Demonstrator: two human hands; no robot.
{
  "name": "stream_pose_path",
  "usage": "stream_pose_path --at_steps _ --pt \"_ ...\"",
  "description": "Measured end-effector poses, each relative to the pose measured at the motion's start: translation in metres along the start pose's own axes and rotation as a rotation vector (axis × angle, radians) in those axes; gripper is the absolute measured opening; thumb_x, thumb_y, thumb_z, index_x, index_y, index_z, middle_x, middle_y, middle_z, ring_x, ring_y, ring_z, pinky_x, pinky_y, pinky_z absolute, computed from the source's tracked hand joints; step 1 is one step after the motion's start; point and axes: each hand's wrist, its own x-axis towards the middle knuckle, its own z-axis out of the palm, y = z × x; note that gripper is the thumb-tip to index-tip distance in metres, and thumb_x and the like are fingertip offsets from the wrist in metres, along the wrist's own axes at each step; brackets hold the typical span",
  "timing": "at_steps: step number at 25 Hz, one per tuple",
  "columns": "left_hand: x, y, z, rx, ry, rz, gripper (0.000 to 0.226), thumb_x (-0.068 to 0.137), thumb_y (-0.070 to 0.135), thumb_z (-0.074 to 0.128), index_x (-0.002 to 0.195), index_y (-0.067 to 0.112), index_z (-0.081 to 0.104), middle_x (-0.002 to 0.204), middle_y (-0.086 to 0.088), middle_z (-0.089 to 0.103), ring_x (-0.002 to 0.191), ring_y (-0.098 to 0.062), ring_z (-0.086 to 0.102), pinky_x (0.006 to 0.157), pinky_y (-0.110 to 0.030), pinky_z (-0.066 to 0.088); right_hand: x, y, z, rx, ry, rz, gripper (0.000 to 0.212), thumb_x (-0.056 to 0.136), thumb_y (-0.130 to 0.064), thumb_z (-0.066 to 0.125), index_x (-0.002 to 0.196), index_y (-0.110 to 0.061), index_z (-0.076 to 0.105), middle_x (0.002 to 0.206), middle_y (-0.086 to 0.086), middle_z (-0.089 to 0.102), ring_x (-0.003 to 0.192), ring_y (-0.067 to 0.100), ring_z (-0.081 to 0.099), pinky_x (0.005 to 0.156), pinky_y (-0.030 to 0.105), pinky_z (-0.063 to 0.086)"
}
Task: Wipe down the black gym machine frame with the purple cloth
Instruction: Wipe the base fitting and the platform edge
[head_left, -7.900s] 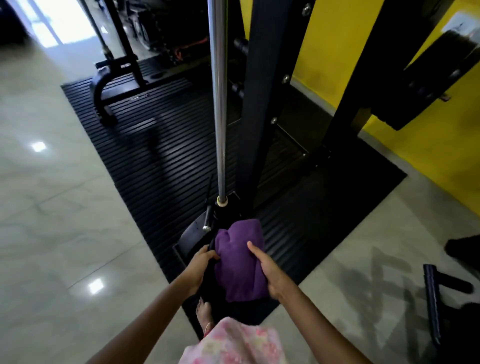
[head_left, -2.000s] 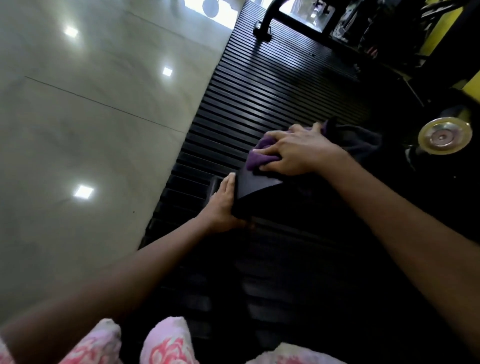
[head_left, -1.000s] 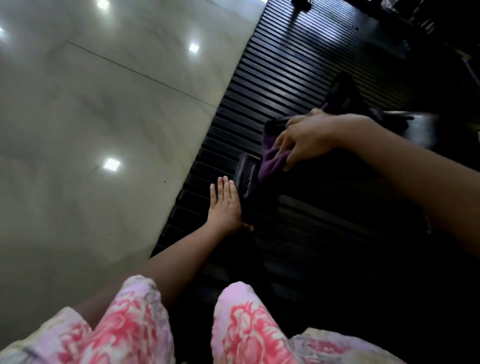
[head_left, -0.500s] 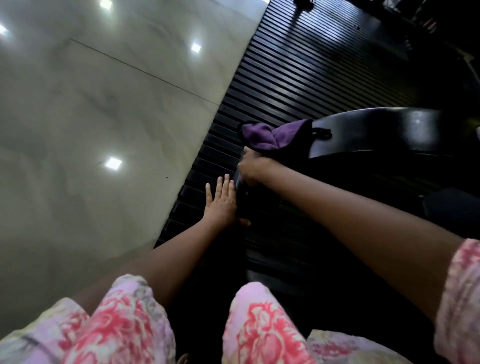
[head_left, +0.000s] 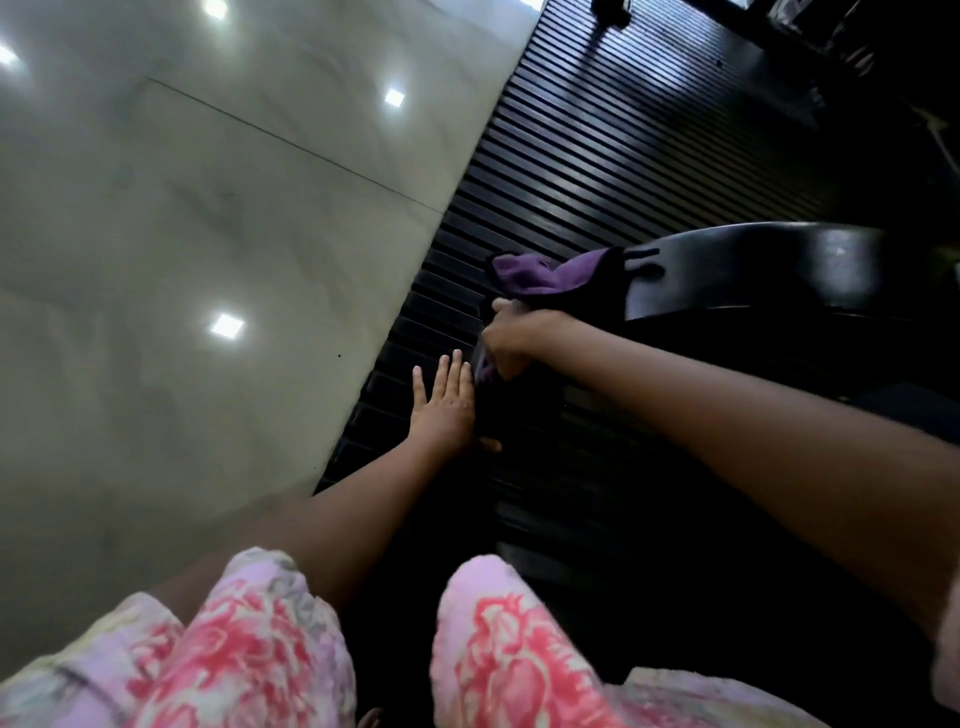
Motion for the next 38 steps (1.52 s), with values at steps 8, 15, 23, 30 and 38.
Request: stream_pose_path --at_steps 8,15,23,30,38 --pt "-0.003 -0.001 0.001 0.025 0.078 0.043 0.116 0.083 0.064 0.055 0.147 -0.001 -0.017 0.156 -0.016 -0.022 0.144 -0.027 -0.022 0.11 -0.044 -0.02 -0.082 0.059 0.003 0.283 0.148 0.113 0.039 0.087 -0.054 0.053 0.125 -0.045 0.055 0.143 -0.009 0.042 0.136 0.018 0.027 0.107 0.041 0.02" --pt "-0.005 -0.004 0.0 -0.043 0.126 0.063 0.126 0.076 0.062 0.065 0.144 0.014 -0.03 0.159 -0.013 -0.015 0.146 -0.028 -0.014 0.111 -0.058 -0.009 -0.099 0.042 0.011 0.07 0.335 0.085 0.042 0.093 -0.051 0.043 0.135 -0.05 0.043 0.145 -0.015 0.037 0.133 0.02 0.029 0.101 0.042 0.027" --pt "-0.006 0.01 -0.014 0.039 0.072 0.006 0.126 0.078 0.057 0.067 0.145 0.003 -0.025 0.159 -0.016 -0.006 0.147 -0.033 -0.004 0.106 -0.07 -0.002 -0.198 0.103 0.073 0.476 0.548 0.398 0.048 0.082 -0.077 0.031 0.127 -0.059 0.031 0.146 -0.009 0.043 0.131 0.029 0.036 0.103 0.054 0.034" --pt "0.01 0.057 -0.092 -0.75 0.027 0.254 0.155 0.047 0.051 0.089 0.147 0.006 -0.021 0.159 -0.014 0.009 0.145 -0.027 0.015 0.118 -0.046 0.02 -0.167 0.083 0.042 0.285 0.537 0.62 0.061 0.087 -0.069 0.019 0.13 -0.042 0.052 0.138 0.003 0.048 0.113 0.038 0.039 0.088 0.049 0.037" --pt "0.013 0.081 -0.115 -0.797 0.19 0.526 0.133 0.042 0.033 0.095 0.147 0.009 0.016 0.14 0.002 0.039 0.13 -0.007 0.037 0.11 -0.021 0.03 -0.16 0.096 0.061 0.458 0.522 0.749 0.045 0.092 -0.059 0.038 0.134 -0.046 0.044 0.146 -0.007 0.04 0.129 0.033 0.035 0.103 0.053 0.025"
